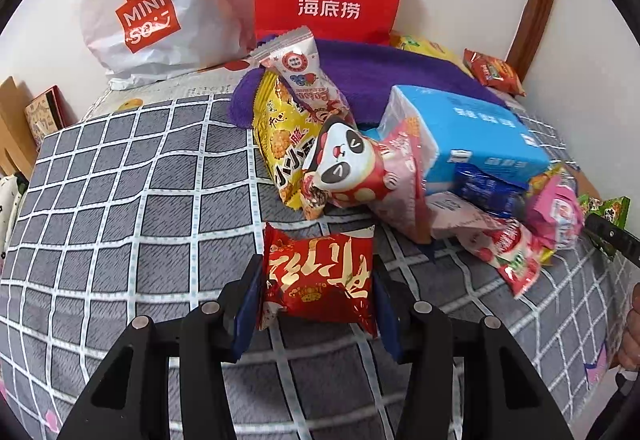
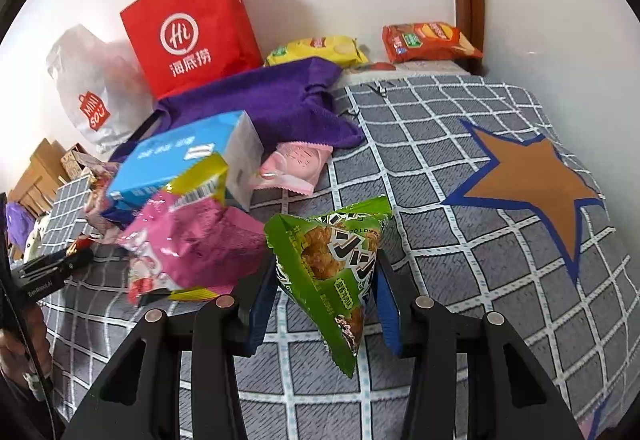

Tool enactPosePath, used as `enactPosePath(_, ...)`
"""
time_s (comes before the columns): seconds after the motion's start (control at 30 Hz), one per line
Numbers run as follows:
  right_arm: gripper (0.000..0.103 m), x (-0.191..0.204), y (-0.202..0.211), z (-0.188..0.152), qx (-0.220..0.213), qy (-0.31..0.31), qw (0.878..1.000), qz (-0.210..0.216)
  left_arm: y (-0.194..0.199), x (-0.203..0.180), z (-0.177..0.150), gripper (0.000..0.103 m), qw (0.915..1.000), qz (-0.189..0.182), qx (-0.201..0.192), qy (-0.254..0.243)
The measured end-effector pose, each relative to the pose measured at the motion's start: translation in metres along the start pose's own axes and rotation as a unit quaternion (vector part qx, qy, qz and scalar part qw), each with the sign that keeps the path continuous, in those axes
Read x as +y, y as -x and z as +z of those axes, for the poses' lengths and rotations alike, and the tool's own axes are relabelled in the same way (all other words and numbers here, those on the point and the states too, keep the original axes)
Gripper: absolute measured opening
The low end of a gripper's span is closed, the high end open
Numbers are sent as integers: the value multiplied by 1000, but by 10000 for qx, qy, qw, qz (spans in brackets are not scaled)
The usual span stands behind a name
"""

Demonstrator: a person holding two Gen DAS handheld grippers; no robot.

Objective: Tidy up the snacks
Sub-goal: 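Grasp the red snack packet with the left tool while the right tool grasps the green triangular packet, then carry both packets onto the purple towel and open both tools to release them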

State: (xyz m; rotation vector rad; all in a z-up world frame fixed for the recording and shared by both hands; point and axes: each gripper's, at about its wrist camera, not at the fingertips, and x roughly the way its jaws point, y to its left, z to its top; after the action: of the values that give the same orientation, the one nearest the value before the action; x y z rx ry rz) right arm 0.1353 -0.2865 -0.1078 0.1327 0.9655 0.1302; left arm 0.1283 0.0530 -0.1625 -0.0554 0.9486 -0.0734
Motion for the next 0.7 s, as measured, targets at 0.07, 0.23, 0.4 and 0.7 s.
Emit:
enactPosePath(0.07, 46, 2, 8, 1, -35, -6, 10000, 36, 7, -1, -3, 48, 9999, -97, -17, 27)
enactPosePath(0.23, 46, 9, 38, 4, -367, -61, 9993, -21, 25, -3, -4, 48, 9993, -360, 5, 137)
enactPosePath(0.4, 46, 21, 59, 9, -515, 133, 9985, -94, 46, -11, 5, 48, 9989, -455, -116, 66)
enactPosePath(0.7, 46, 40, 73, 25, -644, 318, 9973, -158, 73, -26, 36, 48, 9966, -791, -248, 30)
